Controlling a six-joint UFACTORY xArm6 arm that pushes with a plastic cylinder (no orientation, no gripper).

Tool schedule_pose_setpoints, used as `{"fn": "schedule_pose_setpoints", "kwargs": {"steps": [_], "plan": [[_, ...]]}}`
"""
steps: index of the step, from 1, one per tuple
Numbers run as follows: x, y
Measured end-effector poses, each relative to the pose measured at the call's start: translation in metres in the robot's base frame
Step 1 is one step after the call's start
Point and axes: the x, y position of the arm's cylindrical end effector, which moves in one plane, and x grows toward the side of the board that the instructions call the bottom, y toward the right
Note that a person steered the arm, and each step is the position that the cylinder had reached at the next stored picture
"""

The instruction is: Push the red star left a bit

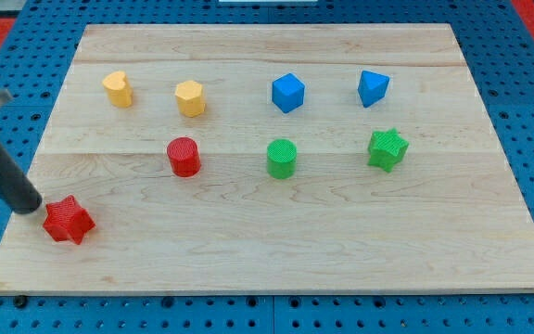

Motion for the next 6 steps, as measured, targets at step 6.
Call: {"fn": "schedule_pose_setpoints", "kwargs": {"steps": [6], "plan": [[0.030,0.064]]}}
